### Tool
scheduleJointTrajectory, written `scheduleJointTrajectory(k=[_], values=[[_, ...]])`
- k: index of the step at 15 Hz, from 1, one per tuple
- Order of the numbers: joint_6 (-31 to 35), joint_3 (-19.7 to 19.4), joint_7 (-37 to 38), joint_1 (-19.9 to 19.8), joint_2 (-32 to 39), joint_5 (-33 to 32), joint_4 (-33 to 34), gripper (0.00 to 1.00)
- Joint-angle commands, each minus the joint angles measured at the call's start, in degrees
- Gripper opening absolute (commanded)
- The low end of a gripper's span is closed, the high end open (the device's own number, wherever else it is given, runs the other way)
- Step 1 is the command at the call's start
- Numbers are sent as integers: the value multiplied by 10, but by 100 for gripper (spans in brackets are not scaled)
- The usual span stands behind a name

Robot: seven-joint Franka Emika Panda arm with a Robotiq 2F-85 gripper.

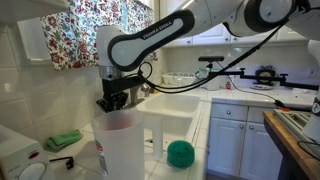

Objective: Remove the red lid from the clear jug.

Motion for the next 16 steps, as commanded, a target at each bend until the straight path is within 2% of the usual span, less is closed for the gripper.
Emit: scheduleJointTrajectory(k=[1, 5, 12, 13, 14, 16], values=[[25, -8, -4, 8, 44, -1, 56, 8], [41, -14, -5, 13, 74, -4, 82, 8], [30, -28, -11, 18, 108, -10, 120, 8], [29, -30, -10, 19, 109, -10, 122, 56], [25, -31, -11, 20, 110, -10, 126, 56], [25, -31, -7, 20, 106, -11, 122, 69]])
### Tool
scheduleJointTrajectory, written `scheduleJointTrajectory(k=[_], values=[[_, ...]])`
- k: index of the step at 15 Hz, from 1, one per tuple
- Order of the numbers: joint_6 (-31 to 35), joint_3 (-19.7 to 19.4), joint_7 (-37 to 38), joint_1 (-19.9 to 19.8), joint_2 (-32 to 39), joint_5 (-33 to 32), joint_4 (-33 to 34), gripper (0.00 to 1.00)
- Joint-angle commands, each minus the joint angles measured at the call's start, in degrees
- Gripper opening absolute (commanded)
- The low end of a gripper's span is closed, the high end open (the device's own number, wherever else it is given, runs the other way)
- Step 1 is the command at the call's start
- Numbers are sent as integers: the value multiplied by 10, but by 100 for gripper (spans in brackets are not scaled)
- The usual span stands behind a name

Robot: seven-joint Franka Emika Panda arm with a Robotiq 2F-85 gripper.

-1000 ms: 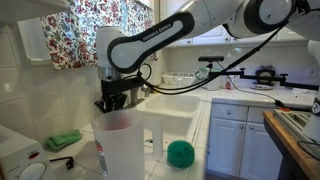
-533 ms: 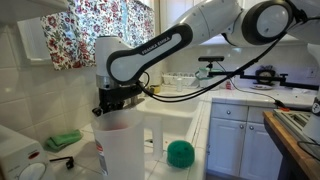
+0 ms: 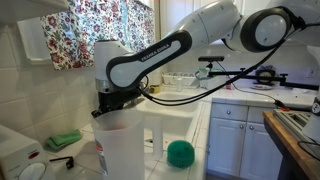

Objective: Remove the red lid from the clear jug.

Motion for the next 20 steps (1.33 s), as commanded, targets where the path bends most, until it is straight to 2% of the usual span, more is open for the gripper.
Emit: scheduleJointTrajectory(k=[1, 4, 7, 13, 20], values=[[-20, -6, -1, 2, 12, -6, 32, 78], [-57, -2, 14, 1, -15, 5, 16, 100], [-72, 0, 32, -5, -47, 13, 6, 100], [-92, -3, 131, -35, -112, 46, -3, 100], [-234, -6, 173, -41, -194, 37, -74, 100]])
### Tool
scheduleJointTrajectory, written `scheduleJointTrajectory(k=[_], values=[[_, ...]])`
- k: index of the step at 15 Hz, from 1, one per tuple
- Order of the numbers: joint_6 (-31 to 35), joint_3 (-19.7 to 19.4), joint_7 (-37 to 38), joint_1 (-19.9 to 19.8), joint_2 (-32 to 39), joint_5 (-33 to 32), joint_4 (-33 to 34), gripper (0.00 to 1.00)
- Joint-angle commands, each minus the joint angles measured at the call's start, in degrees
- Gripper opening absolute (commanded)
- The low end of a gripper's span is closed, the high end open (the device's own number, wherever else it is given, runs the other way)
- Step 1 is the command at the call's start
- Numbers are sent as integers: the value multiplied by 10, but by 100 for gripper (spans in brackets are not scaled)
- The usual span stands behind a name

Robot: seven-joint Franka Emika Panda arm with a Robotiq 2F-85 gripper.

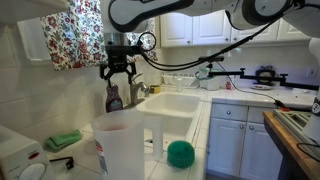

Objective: Remove the red lid from the clear jug.

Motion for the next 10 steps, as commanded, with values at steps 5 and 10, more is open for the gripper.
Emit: scheduleJointTrajectory(k=[5, 10], values=[[-90, 3, 33, 5, -148, 12, -187, 100], [-111, 12, -25, -9, -242, 12, -314, 100]])
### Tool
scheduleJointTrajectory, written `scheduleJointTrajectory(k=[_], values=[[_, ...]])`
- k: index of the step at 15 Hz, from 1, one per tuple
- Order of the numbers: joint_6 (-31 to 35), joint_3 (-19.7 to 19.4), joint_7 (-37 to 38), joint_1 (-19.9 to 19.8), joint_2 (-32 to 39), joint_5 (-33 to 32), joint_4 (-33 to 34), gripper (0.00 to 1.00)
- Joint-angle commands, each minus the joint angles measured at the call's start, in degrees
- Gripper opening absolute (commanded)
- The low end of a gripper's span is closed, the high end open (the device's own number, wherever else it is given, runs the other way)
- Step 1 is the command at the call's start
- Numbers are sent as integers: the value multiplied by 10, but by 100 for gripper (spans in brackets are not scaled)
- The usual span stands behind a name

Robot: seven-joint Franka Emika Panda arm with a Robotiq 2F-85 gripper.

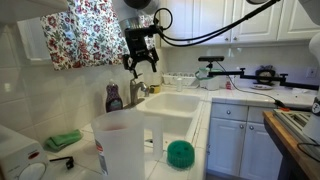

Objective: Remove the red lid from the clear jug.

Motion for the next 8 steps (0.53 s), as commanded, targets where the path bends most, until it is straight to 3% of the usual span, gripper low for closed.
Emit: scheduleJointTrajectory(k=[1, 5, 8], values=[[13, 21, -50, -16, -89, 1, -139, 100], [17, 23, -95, -12, -152, -35, -261, 100], [56, 30, -112, -4, -192, -94, -362, 100]])
